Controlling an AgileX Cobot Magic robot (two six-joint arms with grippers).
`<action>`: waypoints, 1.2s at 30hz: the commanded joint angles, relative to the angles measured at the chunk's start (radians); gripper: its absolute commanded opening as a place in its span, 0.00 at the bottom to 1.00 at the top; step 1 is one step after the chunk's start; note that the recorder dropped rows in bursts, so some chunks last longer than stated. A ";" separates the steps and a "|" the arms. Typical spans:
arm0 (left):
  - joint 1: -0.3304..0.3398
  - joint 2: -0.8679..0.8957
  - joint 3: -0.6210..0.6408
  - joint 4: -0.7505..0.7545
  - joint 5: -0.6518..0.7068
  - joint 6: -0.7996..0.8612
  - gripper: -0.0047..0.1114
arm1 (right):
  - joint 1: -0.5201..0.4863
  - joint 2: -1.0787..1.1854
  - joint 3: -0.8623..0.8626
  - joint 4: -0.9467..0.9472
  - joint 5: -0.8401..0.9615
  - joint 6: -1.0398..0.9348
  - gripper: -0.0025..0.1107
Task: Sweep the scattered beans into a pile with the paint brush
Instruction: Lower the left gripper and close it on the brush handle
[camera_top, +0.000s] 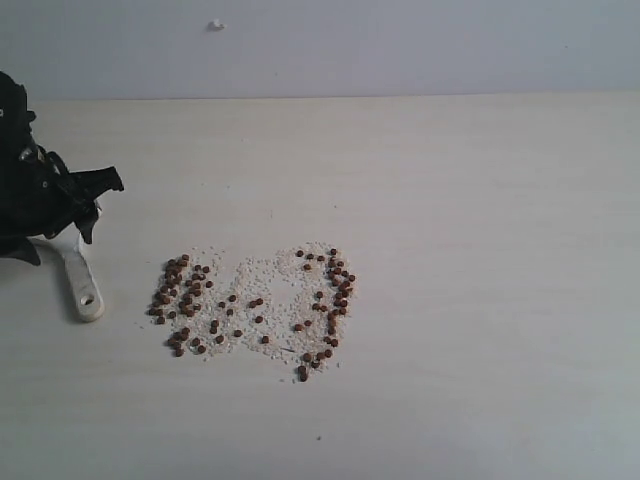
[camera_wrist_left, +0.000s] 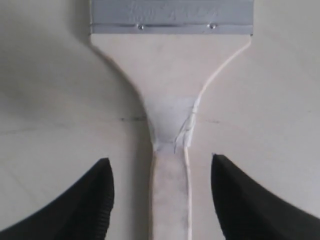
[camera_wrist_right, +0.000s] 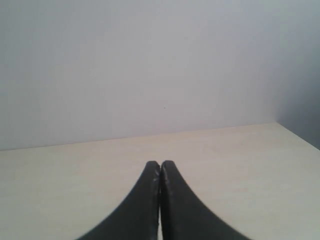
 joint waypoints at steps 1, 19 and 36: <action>0.004 0.042 -0.079 -0.060 0.067 0.069 0.52 | -0.006 -0.007 0.005 -0.004 -0.015 0.000 0.02; 0.060 0.075 -0.109 -0.175 0.114 0.217 0.52 | -0.004 -0.007 0.005 -0.004 -0.015 0.000 0.02; 0.062 0.177 -0.109 -0.181 0.046 0.217 0.26 | -0.004 -0.007 0.005 -0.004 -0.015 0.000 0.02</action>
